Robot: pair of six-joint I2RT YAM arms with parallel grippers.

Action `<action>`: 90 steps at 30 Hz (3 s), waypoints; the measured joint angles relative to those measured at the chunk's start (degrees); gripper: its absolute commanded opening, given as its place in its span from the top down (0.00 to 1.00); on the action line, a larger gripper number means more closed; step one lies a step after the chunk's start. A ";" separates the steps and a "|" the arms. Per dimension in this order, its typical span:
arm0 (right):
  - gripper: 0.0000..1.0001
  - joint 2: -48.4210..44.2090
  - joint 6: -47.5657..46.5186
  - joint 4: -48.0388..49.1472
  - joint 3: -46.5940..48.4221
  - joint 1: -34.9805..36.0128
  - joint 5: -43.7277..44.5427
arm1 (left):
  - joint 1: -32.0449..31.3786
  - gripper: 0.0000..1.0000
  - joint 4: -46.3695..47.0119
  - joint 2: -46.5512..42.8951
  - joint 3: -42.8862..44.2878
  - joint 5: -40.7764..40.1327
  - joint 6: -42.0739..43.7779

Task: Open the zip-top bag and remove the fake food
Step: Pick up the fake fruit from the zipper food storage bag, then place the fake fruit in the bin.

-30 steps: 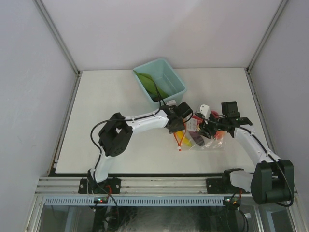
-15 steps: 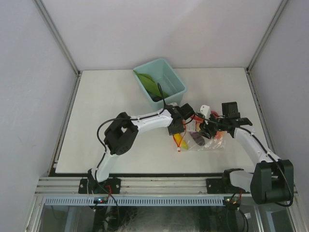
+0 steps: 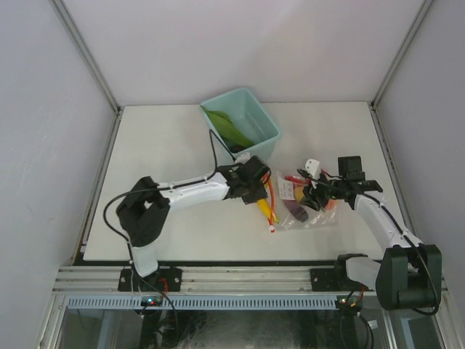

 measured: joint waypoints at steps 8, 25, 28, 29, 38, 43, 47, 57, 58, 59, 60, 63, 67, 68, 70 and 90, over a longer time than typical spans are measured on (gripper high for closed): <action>0.54 -0.13 -0.02 -0.02 -0.35 -0.37 -0.63 | 5.53 0.94 27.41 -9.97 -22.73 12.48 1.95; 0.54 -0.20 -0.04 -0.07 -0.35 -0.42 -0.83 | 6.88 0.96 23.54 -12.68 -25.94 14.05 20.17; 0.54 -0.20 -0.04 -0.07 -0.35 -0.42 -0.83 | 6.88 0.99 19.06 -13.99 -25.83 11.10 22.93; 0.54 -0.20 -0.02 -0.07 -0.35 -0.42 -0.81 | 6.88 1.00 17.62 -14.56 -25.83 10.01 23.63; 0.51 -0.20 -0.07 -0.11 -0.79 -0.52 -0.87 | 6.88 1.00 8.70 -21.07 -25.83 0.46 30.23; 0.49 -0.81 -0.39 -0.52 -0.94 -0.70 -2.43 | 6.88 1.00 5.09 -25.86 -25.88 -5.70 32.98; 0.46 -2.14 -0.61 -1.46 -0.98 -0.79 -5.03 | 6.88 1.00 4.44 -30.95 -26.69 -9.55 33.46; 0.46 -2.47 -1.62 -12.00 6.03 2.51 -13.94 | 6.95 1.00 16.13 -53.86 -40.85 -12.50 28.57; 0.46 -1.81 -1.77 -13.99 8.33 3.52 -14.73 | 7.02 1.00 18.01 -55.91 -42.40 -12.41 27.82; 0.46 -1.01 -2.05 -15.93 10.71 4.63 -15.45 | 7.08 1.00 20.79 -58.36 -44.37 -12.37 26.73; 0.46 -0.20 -2.25 -17.68 12.83 5.73 -16.20 | 7.19 1.00 23.23 -60.57 -46.10 -12.37 25.57; 0.46 1.31 -1.84 -20.98 17.25 9.07 -17.77 | 7.80 1.00 30.27 -65.68 -50.40 -12.37 20.81; 0.46 1.29 4.11 -20.15 18.58 13.77 -18.82 | 8.15 1.00 38.12 -67.67 -52.74 -11.82 15.56; 0.46 1.38 6.84 -19.30 18.88 14.91 -19.06 | 8.13 1.00 39.50 -67.63 -52.78 -11.41 14.69; 0.46 1.95 12.09 -17.62 20.17 16.48 -19.47 | 8.13 1.00 42.86 -67.21 -52.81 -10.64 13.14; 0.42 12.57 60.74 6.80 26.91 25.75 -17.99 | 2.69 1.00 56.43 -50.93 -44.54 -8.44 11.80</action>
